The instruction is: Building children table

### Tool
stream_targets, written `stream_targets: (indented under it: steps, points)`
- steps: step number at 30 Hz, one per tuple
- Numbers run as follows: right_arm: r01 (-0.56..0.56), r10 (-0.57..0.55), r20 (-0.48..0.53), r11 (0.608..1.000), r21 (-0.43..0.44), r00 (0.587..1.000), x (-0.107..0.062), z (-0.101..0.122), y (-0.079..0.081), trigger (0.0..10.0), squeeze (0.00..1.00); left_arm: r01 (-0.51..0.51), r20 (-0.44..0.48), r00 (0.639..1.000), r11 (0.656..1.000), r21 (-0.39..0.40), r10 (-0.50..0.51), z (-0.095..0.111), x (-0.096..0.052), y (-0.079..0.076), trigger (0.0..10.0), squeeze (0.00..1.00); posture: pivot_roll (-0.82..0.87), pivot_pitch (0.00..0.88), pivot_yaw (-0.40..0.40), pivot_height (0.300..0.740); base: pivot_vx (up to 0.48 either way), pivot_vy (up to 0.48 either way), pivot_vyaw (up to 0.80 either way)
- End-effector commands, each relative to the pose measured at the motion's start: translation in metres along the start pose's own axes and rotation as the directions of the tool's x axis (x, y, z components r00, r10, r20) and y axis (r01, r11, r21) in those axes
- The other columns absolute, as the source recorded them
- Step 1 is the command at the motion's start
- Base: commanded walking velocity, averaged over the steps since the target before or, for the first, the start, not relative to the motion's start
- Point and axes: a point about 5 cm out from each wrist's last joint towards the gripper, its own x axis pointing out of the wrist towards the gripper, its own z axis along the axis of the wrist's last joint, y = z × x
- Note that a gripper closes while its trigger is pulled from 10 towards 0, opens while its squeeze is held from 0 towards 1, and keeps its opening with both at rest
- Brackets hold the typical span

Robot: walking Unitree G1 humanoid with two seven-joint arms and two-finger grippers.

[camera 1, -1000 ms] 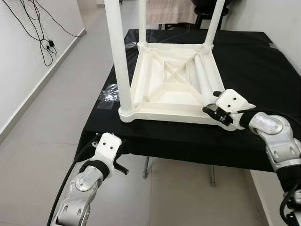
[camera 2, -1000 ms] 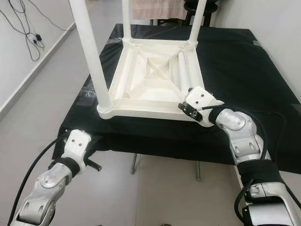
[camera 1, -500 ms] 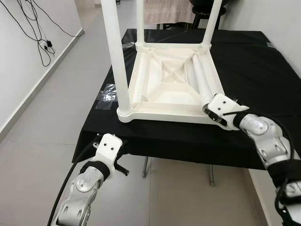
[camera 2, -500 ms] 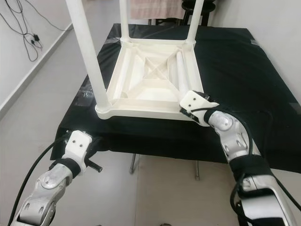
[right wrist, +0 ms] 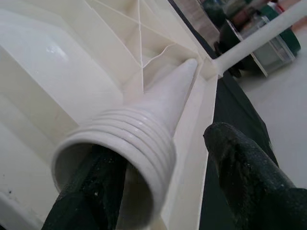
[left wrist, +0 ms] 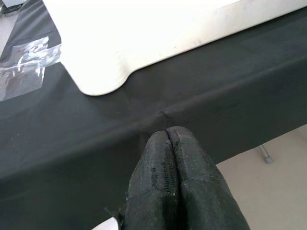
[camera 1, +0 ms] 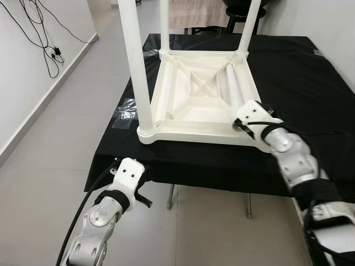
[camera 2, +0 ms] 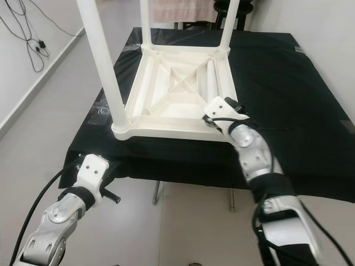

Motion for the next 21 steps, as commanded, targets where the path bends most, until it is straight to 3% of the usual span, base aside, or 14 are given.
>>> stream_targets:
  steps: [1, 2, 3, 4, 5, 6, 16, 21]
  points:
    - [0.034, -0.035, -0.026, 0.999, -0.021, 0.999, 0.005, 0.000, 0.006, 10.0, 0.00, 0.005, -0.016, 1.000, 1.000, 0.011, -0.005, -0.004, -0.001, -0.001, 10.0, 0.00, 0.05, 0.099, -0.008, 0.740, 0.000, 0.000, 0.00]
    - [0.034, -0.035, -0.026, 0.999, -0.021, 0.999, 0.005, 0.000, 0.006, 10.0, 0.00, 0.005, -0.016, 1.000, 1.000, 0.011, -0.005, -0.004, -0.001, -0.001, 10.0, 0.00, 0.05, 0.099, -0.008, 0.740, 0.000, 0.000, 0.00]
    - [0.045, -0.046, -0.039, 0.998, -0.031, 0.998, 0.007, -0.001, 0.011, 8.0, 0.00, 0.005, -0.016, 1.000, 1.000, 0.011, -0.004, -0.004, -0.001, -0.001, 10.0, 0.00, 0.05, 0.097, -0.011, 0.740, 0.000, 0.000, 0.00]
    - [0.056, -0.058, -0.053, 0.998, -0.033, 0.997, 0.009, -0.003, 0.015, 3.6, 0.00, 0.004, -0.016, 1.000, 1.000, 0.011, -0.004, -0.004, 0.000, -0.001, 10.0, 0.00, 0.05, 0.096, -0.013, 0.740, 0.000, 0.000, 0.00]
    - [0.056, -0.058, -0.053, 0.998, -0.033, 0.997, 0.009, -0.003, 0.015, 3.6, 0.00, 0.004, -0.016, 1.000, 1.000, 0.011, -0.004, -0.004, 0.000, -0.001, 10.0, 0.00, 0.05, 0.096, -0.013, 0.740, 0.000, 0.000, 0.00]
    - [0.068, -0.070, -0.065, 0.997, -0.040, 0.995, 0.011, -0.004, 0.018, 0.0, 0.00, 0.003, -0.015, 1.000, 1.000, 0.011, -0.003, -0.004, 0.000, -0.002, 10.0, 0.00, 0.05, 0.096, -0.015, 0.740, 0.000, 0.000, 0.00]
    - [0.113, -0.115, -0.074, 0.993, -0.038, 0.991, 0.013, -0.004, 0.012, 0.0, 0.00, -0.007, -0.012, 1.000, 1.000, 0.006, 0.007, -0.003, 0.000, -0.002, 10.0, 0.00, 0.04, 0.096, -0.018, 0.740, 0.000, 0.000, 0.00]
    - [0.131, -0.127, -0.053, 0.988, 0.080, 0.990, 0.010, -0.009, 0.003, 0.0, 0.00, -0.005, -0.010, 1.000, 1.000, 0.007, 0.005, -0.003, 0.001, -0.002, 10.0, 0.00, 0.04, 0.095, -0.015, 0.740, 0.000, 0.000, 0.00]
